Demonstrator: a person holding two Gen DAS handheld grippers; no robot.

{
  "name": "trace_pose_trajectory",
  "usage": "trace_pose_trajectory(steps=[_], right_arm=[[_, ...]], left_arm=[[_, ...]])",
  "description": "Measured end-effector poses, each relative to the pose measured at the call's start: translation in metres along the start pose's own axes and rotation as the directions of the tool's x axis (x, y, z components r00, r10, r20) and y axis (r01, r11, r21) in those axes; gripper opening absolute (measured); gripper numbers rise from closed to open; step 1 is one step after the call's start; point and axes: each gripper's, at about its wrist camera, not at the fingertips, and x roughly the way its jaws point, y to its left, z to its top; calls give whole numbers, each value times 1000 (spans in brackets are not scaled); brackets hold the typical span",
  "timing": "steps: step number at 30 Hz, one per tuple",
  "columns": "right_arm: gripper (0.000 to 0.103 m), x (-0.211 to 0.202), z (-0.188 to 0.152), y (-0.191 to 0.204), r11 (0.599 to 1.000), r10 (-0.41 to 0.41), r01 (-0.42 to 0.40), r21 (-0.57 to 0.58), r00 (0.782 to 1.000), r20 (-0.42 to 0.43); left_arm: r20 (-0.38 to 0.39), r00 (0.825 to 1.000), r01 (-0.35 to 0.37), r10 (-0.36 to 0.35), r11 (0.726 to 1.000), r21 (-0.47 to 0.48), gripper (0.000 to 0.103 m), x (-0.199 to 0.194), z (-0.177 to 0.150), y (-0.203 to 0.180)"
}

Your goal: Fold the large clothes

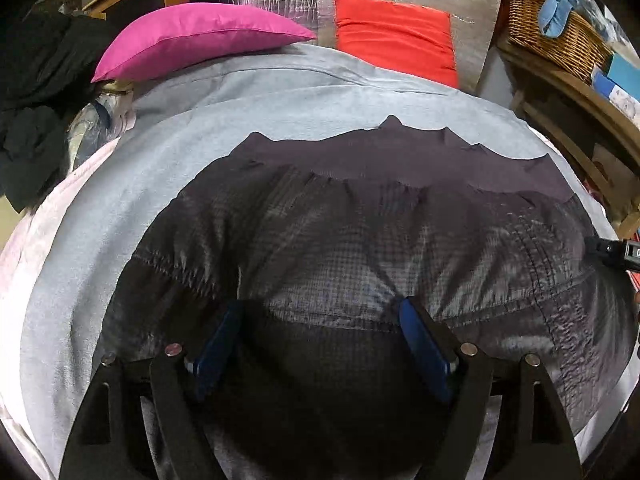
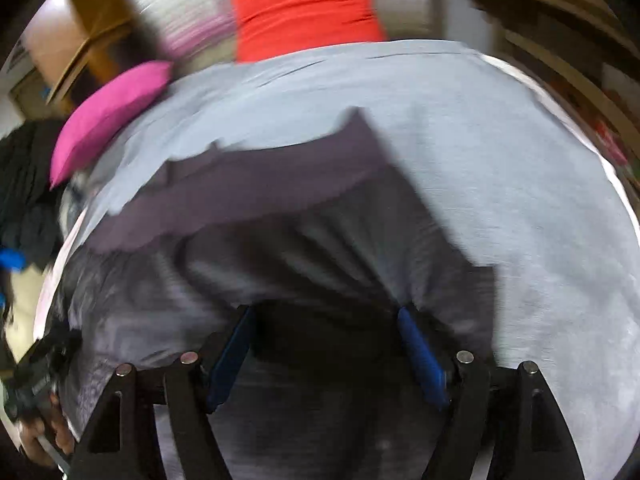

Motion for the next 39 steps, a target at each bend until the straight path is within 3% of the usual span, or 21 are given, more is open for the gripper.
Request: trace_pose_trajectory(steps=[5,9,14,16,19,25,29,34,39], right_arm=[[77,-17,-3,21,996,-76,78,-40,996,37],[77,-44,-6,51,996,-17,28,-87,993,116],[77,-33,-25,100,970,-58,86,-227,990,125],[78,-15,-33,101,962,-111,126,-244,991,76],[82,-9,-42,100,949,-175,188,-254,982,74],[85,-48,-61,100,956,-132,160,-245,983,129],[87,-34,-78,87,956,-171,181,-229,983,64],[87,-85,-88,94,960,-154,186,-210,976,156],[87,-122,-116,105,974,-85,125,-188,975,205]], left_arm=[[38,999,-28,29,999,-44,82,-24,5,1],[93,995,-24,25,1000,-12,82,-46,0,-14],[34,998,-46,45,998,35,82,-22,-8,-38],[4,997,-74,73,996,54,82,-9,-17,-43],[3,996,-89,89,994,57,82,-17,-17,-44],[33,995,-95,94,995,22,82,-47,-24,-42],[9,996,-85,85,996,-3,82,-58,-33,-43],[57,996,-71,72,997,-22,82,-88,-38,-46],[99,994,-49,52,998,-39,82,-116,-42,-51]])
